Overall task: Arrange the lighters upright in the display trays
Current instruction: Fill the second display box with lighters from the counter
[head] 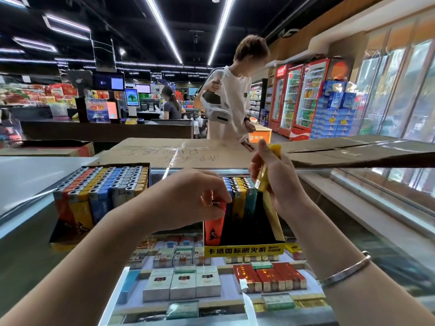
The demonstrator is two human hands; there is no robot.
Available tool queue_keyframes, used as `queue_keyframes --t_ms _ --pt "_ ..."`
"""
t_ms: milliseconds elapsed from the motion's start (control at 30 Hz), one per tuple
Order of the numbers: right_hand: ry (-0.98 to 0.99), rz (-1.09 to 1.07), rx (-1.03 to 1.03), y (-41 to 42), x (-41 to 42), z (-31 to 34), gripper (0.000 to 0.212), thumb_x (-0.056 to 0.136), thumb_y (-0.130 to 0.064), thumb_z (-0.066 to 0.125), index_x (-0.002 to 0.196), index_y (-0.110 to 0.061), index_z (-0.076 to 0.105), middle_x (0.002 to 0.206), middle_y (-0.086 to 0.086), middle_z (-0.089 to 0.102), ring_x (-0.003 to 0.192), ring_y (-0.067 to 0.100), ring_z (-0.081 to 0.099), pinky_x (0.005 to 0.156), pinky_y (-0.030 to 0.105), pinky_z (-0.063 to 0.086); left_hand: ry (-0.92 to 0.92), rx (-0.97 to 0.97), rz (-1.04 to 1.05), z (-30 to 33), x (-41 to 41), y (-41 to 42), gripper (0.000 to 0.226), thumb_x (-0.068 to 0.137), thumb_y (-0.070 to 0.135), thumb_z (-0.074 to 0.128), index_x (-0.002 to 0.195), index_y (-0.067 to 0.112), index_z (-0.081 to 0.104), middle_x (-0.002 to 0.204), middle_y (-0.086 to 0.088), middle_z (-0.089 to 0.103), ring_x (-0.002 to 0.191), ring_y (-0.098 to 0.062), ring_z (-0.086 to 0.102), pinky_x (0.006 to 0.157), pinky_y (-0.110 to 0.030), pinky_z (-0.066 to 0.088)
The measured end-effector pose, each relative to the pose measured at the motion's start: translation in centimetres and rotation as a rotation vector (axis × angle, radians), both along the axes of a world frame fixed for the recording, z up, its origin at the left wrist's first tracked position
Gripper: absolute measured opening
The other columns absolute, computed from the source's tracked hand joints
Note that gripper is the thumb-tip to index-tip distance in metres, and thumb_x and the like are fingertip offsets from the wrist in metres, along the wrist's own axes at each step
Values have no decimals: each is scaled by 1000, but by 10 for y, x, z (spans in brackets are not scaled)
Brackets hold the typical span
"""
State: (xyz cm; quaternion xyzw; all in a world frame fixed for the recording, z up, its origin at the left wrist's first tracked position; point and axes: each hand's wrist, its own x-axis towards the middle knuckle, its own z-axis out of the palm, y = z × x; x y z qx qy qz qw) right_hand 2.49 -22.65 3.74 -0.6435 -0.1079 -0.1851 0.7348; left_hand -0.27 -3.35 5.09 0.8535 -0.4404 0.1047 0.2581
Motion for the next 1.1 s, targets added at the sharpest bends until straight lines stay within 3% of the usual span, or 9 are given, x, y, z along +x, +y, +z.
queue_keyframes --t_ms 100,233,400,533,767,1000,1100 --pt "12 -17 7 -1 1 0 38 92 -47 45 70 -16 52 51 -6 54 47 7 50 47 17 42 -37 65 41 0 0 0 20 72 27 69 87 39 61 85 21 58 84 5 54 73 -18 49" --pt "23 -16 -8 -1 2 -1 41 91 -51 42 69 -17 51 51 -6 54 47 7 50 46 17 42 -63 127 73 1 1 2 29 72 33 69 74 52 46 86 26 53 83 4 54 69 -19 50" --pt "36 -3 -34 -1 2 -1 42 89 -54 42 71 -18 51 50 -7 55 46 7 51 45 18 42 -118 194 119 2 1 3 35 73 32 72 69 48 41 83 24 49 76 4 51 63 -16 45" --pt "15 11 -30 -1 2 -2 43 76 -60 47 70 -18 51 49 -6 55 43 7 49 42 17 41 -163 212 149 2 -1 2 37 74 34 72 70 44 36 80 22 49 74 3 49 63 -16 45" --pt "5 0 -42 -2 4 -3 43 76 -60 48 70 -18 51 50 -8 54 42 6 48 40 16 40 -211 222 124 3 -5 0 31 75 32 70 72 42 41 81 23 48 74 0 51 65 -21 47" --pt "19 -38 -70 0 2 -2 41 84 -57 47 69 -18 51 56 -4 54 41 4 46 37 16 36 -244 217 134 -1 -3 -4 23 77 32 71 92 33 55 84 23 44 76 -2 48 69 -18 46" --pt "27 -37 -75 0 1 -2 41 86 -55 47 69 -18 50 57 -4 53 41 4 47 37 16 36 -237 241 151 -1 -2 -2 23 76 32 72 87 35 52 79 25 43 75 -2 50 66 -15 44"
